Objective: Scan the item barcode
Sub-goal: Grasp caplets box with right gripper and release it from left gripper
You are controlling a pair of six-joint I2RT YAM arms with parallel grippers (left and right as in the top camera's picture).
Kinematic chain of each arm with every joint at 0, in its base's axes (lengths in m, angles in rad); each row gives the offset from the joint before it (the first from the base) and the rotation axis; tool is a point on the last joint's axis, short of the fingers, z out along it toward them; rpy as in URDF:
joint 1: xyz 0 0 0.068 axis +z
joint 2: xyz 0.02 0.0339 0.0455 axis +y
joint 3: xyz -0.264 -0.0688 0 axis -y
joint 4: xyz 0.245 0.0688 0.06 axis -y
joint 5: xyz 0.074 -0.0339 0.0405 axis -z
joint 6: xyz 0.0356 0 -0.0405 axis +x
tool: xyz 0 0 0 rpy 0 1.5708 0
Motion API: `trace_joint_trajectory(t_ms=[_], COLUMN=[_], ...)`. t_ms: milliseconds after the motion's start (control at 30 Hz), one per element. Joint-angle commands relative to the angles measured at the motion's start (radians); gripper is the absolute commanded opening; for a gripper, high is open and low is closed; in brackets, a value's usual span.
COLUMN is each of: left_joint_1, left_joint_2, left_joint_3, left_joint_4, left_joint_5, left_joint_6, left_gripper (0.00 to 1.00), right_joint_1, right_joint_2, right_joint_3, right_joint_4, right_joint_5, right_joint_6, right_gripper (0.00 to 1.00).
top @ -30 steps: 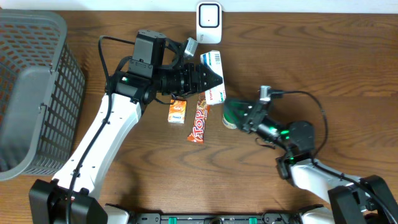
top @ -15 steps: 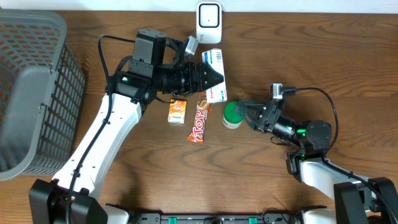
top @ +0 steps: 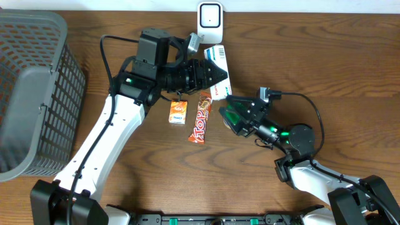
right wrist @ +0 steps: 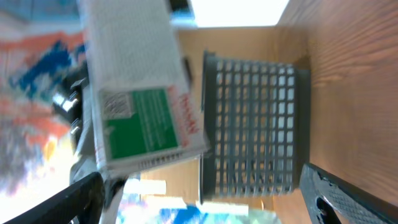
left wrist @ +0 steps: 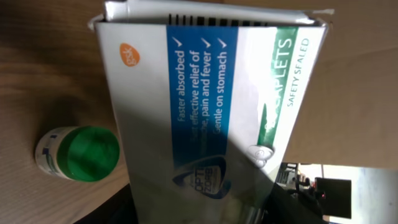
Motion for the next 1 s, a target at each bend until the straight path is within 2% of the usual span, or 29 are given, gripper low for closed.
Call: trace_joint_trajectory(t_ms=[0,233,433,633,967], left_joint_1=[-0.017,-0.038,-0.038,-0.038,-0.038], left_joint_2=[-0.006,-0.006,-0.006,-0.006,-0.006], left_joint_3=[0.0,0.0,0.0,0.0,0.0], left_joint_4=[0.011,0.03,0.03,0.038,0.048], left_joint_5=[-0.034,-0.082,-0.092,-0.103,-0.103], left_joint_6=[-0.042,-0.05,-0.053,-0.072,-0.087], left_gripper=[0.52,0.52,0.52,0.52,0.52], right_joint_1=[0.009,0.012,0.061,0.121,0.172], right_joint_2=[0.003,0.003,0.003,0.003,0.003], right_joint_3=[0.006,0.006,0.006,0.006,0.006], right_joint_4=[-0.011,-0.009,-0.002,0.014,0.018], right_joint_5=[0.167,0.301,0.383,0.445,0.527], right_joint_6=[0.023,0.071,0.157,0.23,0.23], right_gripper=[0.95,0.95,0.89,0.92,0.9])
